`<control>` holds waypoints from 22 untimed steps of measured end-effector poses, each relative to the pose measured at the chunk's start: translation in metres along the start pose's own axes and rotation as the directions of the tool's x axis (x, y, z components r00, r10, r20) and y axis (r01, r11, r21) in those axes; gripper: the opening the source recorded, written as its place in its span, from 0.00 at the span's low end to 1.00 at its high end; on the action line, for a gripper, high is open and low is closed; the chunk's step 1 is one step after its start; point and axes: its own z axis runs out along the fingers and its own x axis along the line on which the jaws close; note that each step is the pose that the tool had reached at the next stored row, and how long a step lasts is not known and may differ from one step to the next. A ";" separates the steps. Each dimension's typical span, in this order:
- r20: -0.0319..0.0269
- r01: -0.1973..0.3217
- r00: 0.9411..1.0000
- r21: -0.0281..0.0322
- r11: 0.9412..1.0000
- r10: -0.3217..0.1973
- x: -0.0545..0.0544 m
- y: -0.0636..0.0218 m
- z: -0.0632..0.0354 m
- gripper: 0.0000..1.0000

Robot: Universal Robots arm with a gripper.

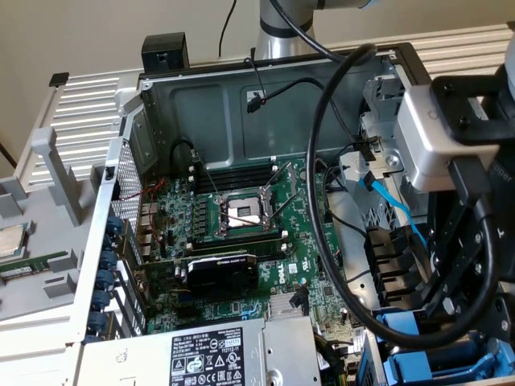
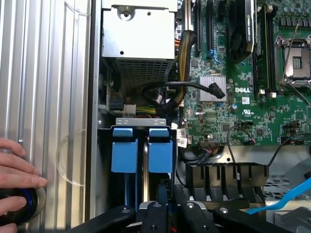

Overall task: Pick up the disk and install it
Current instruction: 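Insert the second disk wire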

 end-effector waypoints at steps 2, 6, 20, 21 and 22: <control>0.000 0.000 1.000 0.000 1.000 0.000 0.000 0.0000 0.0004 0.16; 0.000 0.000 1.000 0.000 1.000 0.000 0.000 -0.0001 0.0013 0.16; 0.000 0.000 1.000 0.000 1.000 0.000 0.000 -0.0003 0.0030 0.16; 0.000 0.000 1.000 0.000 1.000 0.000 0.000 -0.0003 0.0031 0.16; 0.000 0.000 1.000 0.000 1.000 0.000 0.000 -0.0003 0.0033 0.16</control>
